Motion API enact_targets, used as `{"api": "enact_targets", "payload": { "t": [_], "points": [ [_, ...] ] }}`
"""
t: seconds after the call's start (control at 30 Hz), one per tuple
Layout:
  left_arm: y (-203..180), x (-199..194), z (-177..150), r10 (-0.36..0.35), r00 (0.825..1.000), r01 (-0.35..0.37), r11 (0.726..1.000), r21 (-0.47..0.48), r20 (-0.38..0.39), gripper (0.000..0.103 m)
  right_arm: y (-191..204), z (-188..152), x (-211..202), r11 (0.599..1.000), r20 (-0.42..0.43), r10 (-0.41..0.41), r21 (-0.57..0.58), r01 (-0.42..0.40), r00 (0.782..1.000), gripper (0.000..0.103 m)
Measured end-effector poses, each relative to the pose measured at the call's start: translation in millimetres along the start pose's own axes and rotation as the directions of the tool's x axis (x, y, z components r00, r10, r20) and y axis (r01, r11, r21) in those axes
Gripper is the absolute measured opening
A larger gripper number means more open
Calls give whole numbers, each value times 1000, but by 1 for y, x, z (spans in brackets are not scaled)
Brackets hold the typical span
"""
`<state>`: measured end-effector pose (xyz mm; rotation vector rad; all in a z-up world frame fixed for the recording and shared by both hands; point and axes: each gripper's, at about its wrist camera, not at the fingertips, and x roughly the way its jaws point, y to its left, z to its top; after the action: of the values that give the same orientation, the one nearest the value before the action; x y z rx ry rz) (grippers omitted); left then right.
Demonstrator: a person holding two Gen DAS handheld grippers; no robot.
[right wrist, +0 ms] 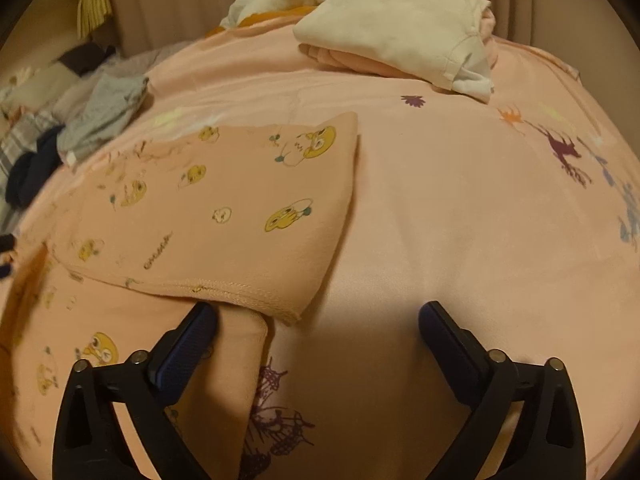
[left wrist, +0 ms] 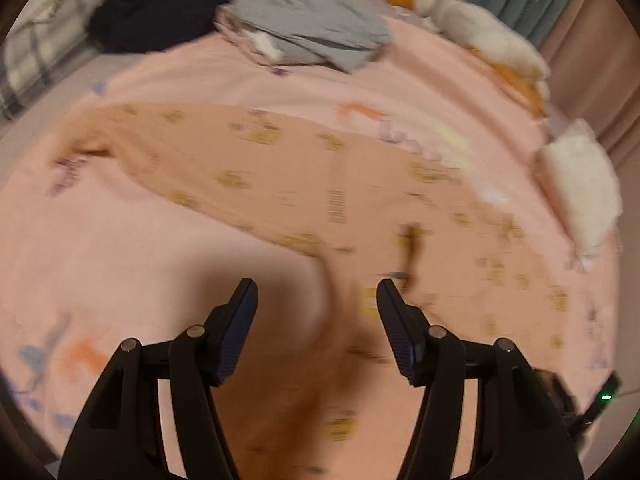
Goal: Fold small clothes
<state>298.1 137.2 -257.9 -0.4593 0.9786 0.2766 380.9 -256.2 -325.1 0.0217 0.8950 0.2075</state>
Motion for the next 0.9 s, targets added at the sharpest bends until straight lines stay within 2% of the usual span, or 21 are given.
{"api": "enact_targets", "payload": {
  "t": [0.03,0.07,0.13,0.2,0.23,0.3,0.33,0.37,0.4,0.43,0.47,0.5,0.53,0.57,0.6,0.63,0.7,0.73,0.77,0.83,0.9],
  "points": [
    [5,-4,0,-29,1000,29,999,-16,-5,60,3,0,1,1000,-2,-15,-13,15,1000,102],
    [9,-8,-1,-96,995,95,995,-40,-14,60,2,-1,0,1000,-1,-17,-15,17,1000,102],
    [8,-19,-5,-248,968,246,968,-42,-31,60,-1,-2,-1,1000,2,-1,-3,1,1000,102],
    [-13,-28,-12,-355,933,357,934,14,-58,60,-3,-3,-2,1000,4,12,4,-12,1000,102],
    [-21,-29,-15,-379,923,381,924,35,-65,60,-2,-3,-2,1000,3,9,1,-9,1000,102],
    [-38,-21,-19,-391,918,396,916,67,-67,60,-1,-3,-1,1000,2,3,-4,-3,1000,103],
    [-44,-9,-19,-376,924,382,921,82,-73,60,-1,-3,-1,1000,1,2,-4,-2,1000,103],
    [-44,3,-17,-340,938,345,935,85,-76,61,-2,-3,-2,1000,2,5,-3,-5,1000,103],
    [-39,19,-15,-272,959,278,958,76,-81,60,-2,-4,-2,1000,3,7,-1,-7,1000,103],
    [-27,38,-11,-191,977,196,980,46,-93,53,-3,-4,-2,1000,4,9,0,-9,1000,103],
    [-14,51,-6,-137,985,138,990,6,-103,51,-3,-4,-3,1000,4,12,2,-12,1000,103],
    [4,61,-2,-109,988,105,993,-44,-105,43,-3,-4,-3,1000,5,13,3,-13,1000,103],
    [21,65,4,-154,984,145,985,-93,-91,33,-4,-4,-3,1000,4,14,3,-14,1000,103],
    [34,65,8,-205,974,192,972,-133,-93,31,-4,-3,-3,1000,3,14,2,-14,1000,103],
    [46,62,11,-234,967,214,961,-176,-101,31,-4,-3,-3,1000,2,13,1,-13,1000,103],
    [55,57,13,-223,970,198,958,-206,-101,38,-3,-3,-2,1000,1,11,-2,-11,1000,103],
    [61,37,16,-103,993,88,974,-211,-63,50,-2,-3,-2,1000,-1,7,-5,-7,1000,103],
    [61,30,17,-111,993,101,973,-207,-38,53,-3,-3,-2,1000,-1,7,-6,-7,1000,103],
    [59,21,17,-164,986,155,967,-204,-30,54,-3,-3,-3,1000,0,8,-4,-8,1000,103],
    [49,11,17,-297,954,281,937,-208,-51,56,-4,-3,-3,1000,2,13,-1,-13,1000,103],
    [34,2,15,-368,928,351,914,-204,-51,61,-4,-4,-3,1000,3,15,0,-15,1000,103]
  ]
}}
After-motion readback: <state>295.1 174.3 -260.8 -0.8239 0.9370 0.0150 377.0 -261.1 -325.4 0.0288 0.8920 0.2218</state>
